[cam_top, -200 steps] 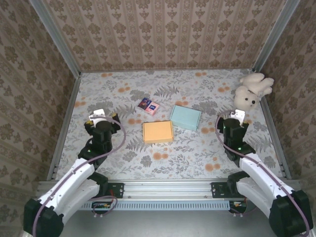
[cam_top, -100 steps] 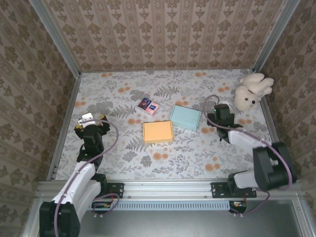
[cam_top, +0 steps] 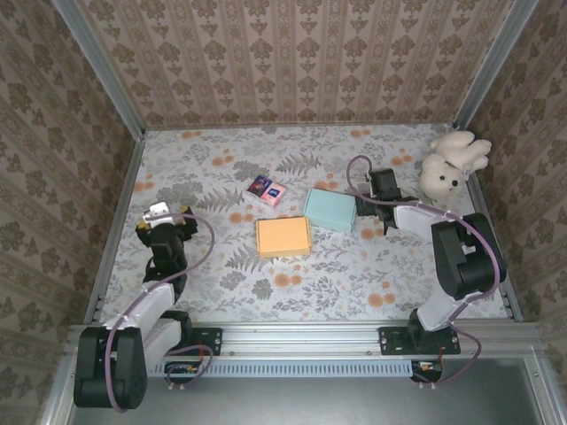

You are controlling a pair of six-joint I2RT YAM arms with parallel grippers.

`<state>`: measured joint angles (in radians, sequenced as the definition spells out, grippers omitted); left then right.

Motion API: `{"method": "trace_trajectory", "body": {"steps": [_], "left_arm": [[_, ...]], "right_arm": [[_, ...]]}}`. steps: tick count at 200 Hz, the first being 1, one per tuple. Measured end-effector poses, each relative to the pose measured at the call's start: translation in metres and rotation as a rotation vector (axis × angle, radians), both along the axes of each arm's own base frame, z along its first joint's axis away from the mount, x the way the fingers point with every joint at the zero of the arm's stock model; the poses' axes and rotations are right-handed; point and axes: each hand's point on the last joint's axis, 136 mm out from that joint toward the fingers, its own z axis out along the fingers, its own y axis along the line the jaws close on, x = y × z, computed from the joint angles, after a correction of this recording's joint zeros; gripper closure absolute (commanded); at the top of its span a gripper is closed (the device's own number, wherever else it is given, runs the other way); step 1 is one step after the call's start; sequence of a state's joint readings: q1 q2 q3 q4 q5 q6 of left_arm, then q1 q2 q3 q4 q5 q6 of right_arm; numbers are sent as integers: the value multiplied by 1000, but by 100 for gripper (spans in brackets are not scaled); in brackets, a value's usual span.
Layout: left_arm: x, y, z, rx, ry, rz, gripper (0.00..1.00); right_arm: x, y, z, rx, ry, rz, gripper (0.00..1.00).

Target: Fold the paper box

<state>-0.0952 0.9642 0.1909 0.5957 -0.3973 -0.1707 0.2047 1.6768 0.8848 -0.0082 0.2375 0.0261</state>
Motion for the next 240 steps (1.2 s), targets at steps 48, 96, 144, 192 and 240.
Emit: {"method": "trace_trajectory", "body": {"steps": [48,96,144,192,240], "left_arm": [[7,-3,8,1,-42,-22,0],[17,-12,-4,34,-14,-84,0],[29,-33,-32,96,55,-233,0],[44,-56,-69,136,106,-400,0],[80,-39,-43,93,70,-402,0]], "right_arm": [[21,12,-1,-11,0,35,18],[25,11,-3,-9,-3,32,17],[-14,-8,9,11,-122,2,14],[-27,-51,31,78,-308,-103,12],[-30,-54,34,138,-477,-73,0]]}}
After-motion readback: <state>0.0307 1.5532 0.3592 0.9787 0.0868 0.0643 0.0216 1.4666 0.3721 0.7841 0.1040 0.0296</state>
